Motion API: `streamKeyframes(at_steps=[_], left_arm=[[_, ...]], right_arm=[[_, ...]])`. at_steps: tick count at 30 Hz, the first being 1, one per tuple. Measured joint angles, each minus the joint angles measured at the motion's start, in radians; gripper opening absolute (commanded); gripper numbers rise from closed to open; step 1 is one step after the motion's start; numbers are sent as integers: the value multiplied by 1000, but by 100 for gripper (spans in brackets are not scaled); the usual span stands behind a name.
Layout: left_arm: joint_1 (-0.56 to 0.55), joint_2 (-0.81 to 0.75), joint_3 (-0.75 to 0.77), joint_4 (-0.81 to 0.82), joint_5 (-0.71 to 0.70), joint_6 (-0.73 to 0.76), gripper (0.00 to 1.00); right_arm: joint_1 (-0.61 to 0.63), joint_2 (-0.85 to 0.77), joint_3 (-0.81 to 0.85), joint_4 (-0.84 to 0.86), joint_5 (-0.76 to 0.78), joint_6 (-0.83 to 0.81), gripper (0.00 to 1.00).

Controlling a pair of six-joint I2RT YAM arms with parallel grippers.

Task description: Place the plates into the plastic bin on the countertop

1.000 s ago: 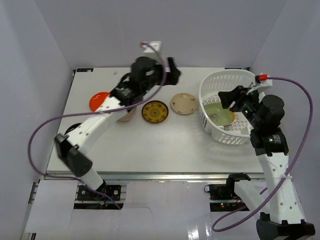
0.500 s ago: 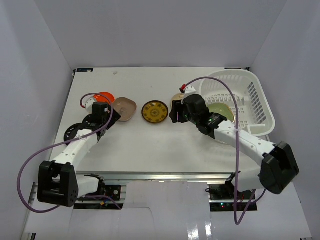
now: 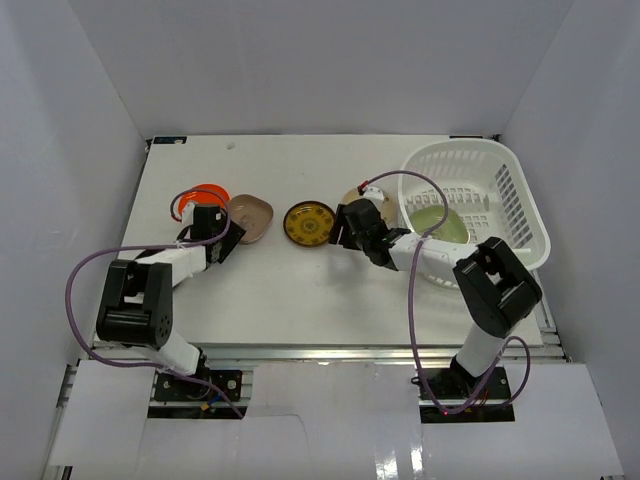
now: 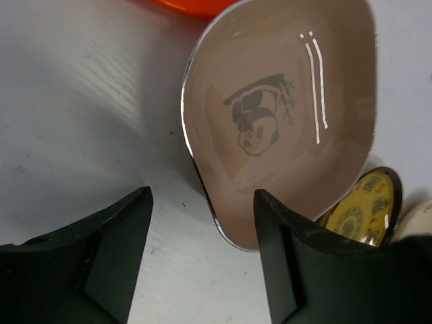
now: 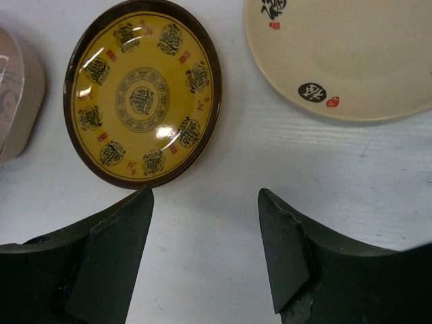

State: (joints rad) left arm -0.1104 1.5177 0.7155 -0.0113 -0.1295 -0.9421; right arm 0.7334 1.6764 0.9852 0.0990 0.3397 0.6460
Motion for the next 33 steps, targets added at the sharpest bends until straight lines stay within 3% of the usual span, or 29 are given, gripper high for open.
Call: streamKeyframes(at_steps=[2, 4, 5, 7, 9, 10, 16, 18, 22, 23, 25, 29, 33], left_arm=[[0, 47, 8, 18, 16, -9, 46], [0, 64, 12, 25, 27, -12, 39], [0, 67, 13, 27, 31, -11, 30], [0, 66, 21, 23, 28, -12, 21], [0, 62, 28, 11, 18, -14, 2], [0, 59, 28, 3, 17, -11, 0], [0, -38, 18, -44, 20, 3, 0], [-1, -108, 5, -52, 25, 10, 0], [-11, -266, -6, -64, 43, 39, 0], [-14, -307, -6, -66, 51, 50, 0], [-18, -365, -2, -73, 67, 72, 0], [-24, -455, 35, -113, 91, 118, 0], [-27, -509, 114, -134, 123, 139, 0]], right_arm=[[0, 37, 0, 18, 2, 51, 68], [-3, 79, 0, 34, 2, 90, 66], [-5, 97, 0, 43, 2, 114, 65], [-7, 127, 0, 55, 5, 151, 65], [-10, 156, 2, 65, 5, 183, 64], [-12, 166, 3, 83, 8, 198, 63], [-27, 216, 33, 147, -13, 265, 57], [-33, 241, 54, 167, -24, 279, 51], [-42, 291, 92, 190, -39, 318, 29], [-45, 300, 97, 197, -42, 328, 17], [-47, 307, 98, 199, -43, 348, 8], [-41, 272, 57, 246, -32, 366, 8], [-16, 135, -36, 231, -14, 315, 8]])
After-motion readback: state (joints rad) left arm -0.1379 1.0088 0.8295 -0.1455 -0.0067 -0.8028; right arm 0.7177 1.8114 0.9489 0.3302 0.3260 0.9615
